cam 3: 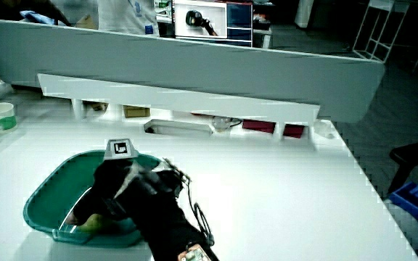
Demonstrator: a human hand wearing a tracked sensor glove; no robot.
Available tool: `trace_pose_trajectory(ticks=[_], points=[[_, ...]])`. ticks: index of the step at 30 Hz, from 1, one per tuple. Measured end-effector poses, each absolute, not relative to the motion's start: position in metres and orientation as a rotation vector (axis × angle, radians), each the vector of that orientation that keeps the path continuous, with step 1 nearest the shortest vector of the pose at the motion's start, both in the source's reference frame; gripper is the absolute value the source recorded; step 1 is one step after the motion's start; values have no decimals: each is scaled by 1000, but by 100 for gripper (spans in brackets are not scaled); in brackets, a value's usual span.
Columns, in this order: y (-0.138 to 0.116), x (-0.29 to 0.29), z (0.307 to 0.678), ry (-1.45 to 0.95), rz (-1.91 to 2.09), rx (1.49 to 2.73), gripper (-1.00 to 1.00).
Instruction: Pick pear from plate
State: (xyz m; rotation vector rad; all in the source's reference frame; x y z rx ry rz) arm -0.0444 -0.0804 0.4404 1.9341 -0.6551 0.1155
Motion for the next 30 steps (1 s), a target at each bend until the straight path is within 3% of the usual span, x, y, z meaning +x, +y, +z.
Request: trace_pose_trajectory(ticks=[12, 25, 30], points=[[-76, -52, 463, -625, 69, 1925, 0], [-75, -56, 460, -663, 114, 1981, 0], [-76, -53, 462, -656, 136, 2038, 19]])
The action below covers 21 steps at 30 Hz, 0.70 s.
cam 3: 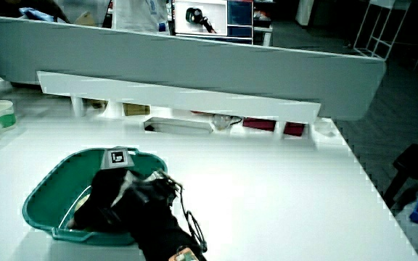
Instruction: Pick pear from plate
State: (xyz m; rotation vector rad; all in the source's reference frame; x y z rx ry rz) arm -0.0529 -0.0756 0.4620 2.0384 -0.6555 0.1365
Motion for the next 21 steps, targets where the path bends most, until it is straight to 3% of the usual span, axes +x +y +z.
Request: trace_pose_trajectory(ticks=[21], points=[[-73, -53, 461, -684, 152, 2151, 100]])
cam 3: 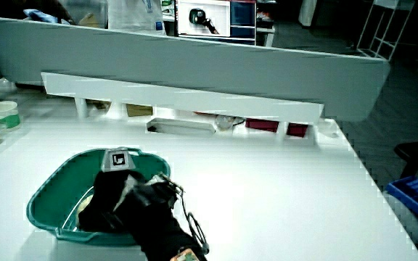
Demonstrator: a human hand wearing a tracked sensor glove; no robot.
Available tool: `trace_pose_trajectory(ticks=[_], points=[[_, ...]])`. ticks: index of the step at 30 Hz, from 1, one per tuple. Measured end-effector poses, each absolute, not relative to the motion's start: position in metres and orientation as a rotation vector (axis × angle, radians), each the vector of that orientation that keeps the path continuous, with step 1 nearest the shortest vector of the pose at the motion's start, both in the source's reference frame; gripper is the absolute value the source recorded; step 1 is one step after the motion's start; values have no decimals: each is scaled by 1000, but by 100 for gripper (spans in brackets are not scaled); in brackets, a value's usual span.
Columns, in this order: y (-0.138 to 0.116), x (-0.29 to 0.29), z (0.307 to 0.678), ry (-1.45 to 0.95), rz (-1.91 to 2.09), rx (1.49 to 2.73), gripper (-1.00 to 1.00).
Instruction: Pick pear from plate
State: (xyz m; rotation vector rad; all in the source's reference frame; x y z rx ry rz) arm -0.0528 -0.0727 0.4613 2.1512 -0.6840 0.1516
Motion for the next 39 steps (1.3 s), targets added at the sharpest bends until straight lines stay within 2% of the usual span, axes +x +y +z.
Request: trace_pose_trajectory(ticks=[1, 14, 19, 20, 22, 24, 26, 31, 33, 38, 39], points=[[-72, -53, 461, -693, 160, 2120, 100], [-77, -50, 442, -734, 188, 2177, 100], [-82, -39, 420, -749, 192, 2232, 100], [-83, -36, 414, -759, 222, 2209, 100], [-86, -29, 401, -759, 224, 2264, 100], [-89, -23, 393, -781, 253, 2224, 100], [-91, -15, 378, -762, 218, 2309, 100], [-99, 6, 372, -808, 291, 2207, 100], [-101, 17, 358, -799, 315, 2265, 100], [-111, 44, 355, -800, 362, 2339, 100], [-107, 49, 337, -741, 352, 2346, 100]])
